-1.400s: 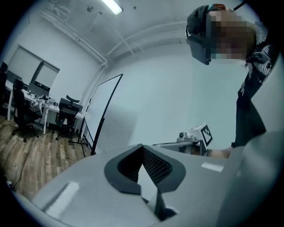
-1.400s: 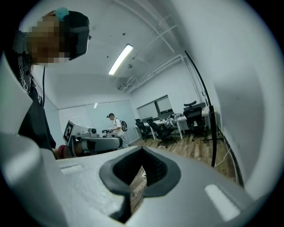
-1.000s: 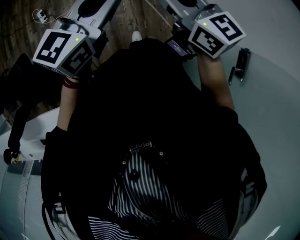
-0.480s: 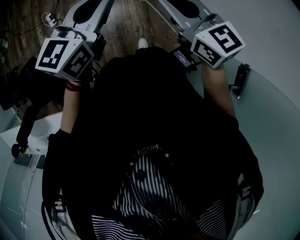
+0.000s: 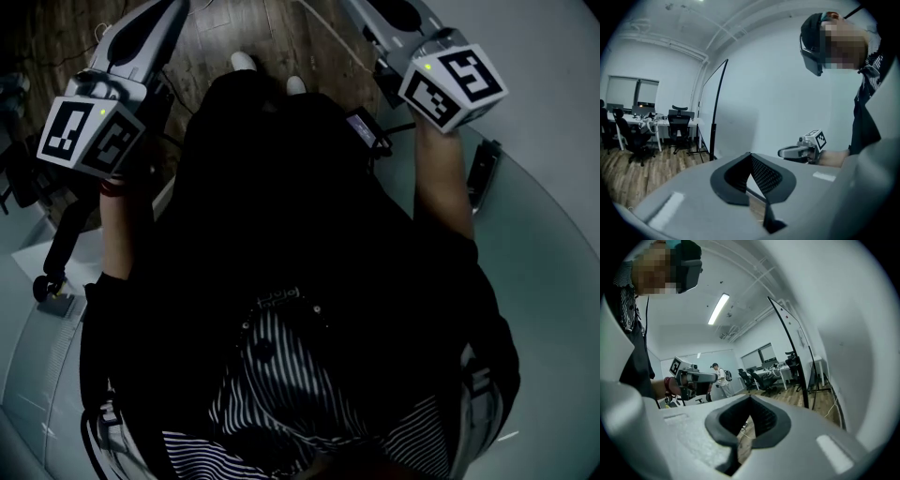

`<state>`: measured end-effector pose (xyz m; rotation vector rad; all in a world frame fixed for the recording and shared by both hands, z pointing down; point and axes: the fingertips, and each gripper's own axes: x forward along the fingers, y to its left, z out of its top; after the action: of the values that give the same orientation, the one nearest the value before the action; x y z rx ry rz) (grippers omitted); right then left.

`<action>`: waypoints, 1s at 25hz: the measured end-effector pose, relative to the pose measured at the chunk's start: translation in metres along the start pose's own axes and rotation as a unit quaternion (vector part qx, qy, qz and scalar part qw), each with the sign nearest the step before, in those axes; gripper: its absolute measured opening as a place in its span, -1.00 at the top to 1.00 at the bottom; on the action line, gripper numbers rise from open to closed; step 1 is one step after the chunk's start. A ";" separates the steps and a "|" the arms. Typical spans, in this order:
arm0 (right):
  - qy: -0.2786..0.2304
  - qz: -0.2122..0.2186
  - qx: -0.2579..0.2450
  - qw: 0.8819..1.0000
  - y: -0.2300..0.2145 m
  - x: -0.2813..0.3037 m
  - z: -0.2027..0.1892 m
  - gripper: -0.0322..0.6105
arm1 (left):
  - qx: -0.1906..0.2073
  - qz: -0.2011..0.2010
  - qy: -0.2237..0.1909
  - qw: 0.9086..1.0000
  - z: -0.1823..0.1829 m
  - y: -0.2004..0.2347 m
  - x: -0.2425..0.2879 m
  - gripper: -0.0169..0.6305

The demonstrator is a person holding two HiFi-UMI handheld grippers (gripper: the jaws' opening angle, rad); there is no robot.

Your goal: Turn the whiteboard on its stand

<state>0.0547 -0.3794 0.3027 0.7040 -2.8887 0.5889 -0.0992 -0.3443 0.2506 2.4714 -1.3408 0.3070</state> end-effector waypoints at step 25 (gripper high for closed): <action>-0.010 -0.011 -0.019 1.000 0.004 0.066 0.048 0.90 | -0.007 -0.051 -0.053 0.997 0.033 0.067 0.030 0.94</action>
<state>-0.0065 -0.4230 0.2697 0.7404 -2.8988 0.5260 -0.1377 -0.4142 0.2408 2.5664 -1.2479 0.1443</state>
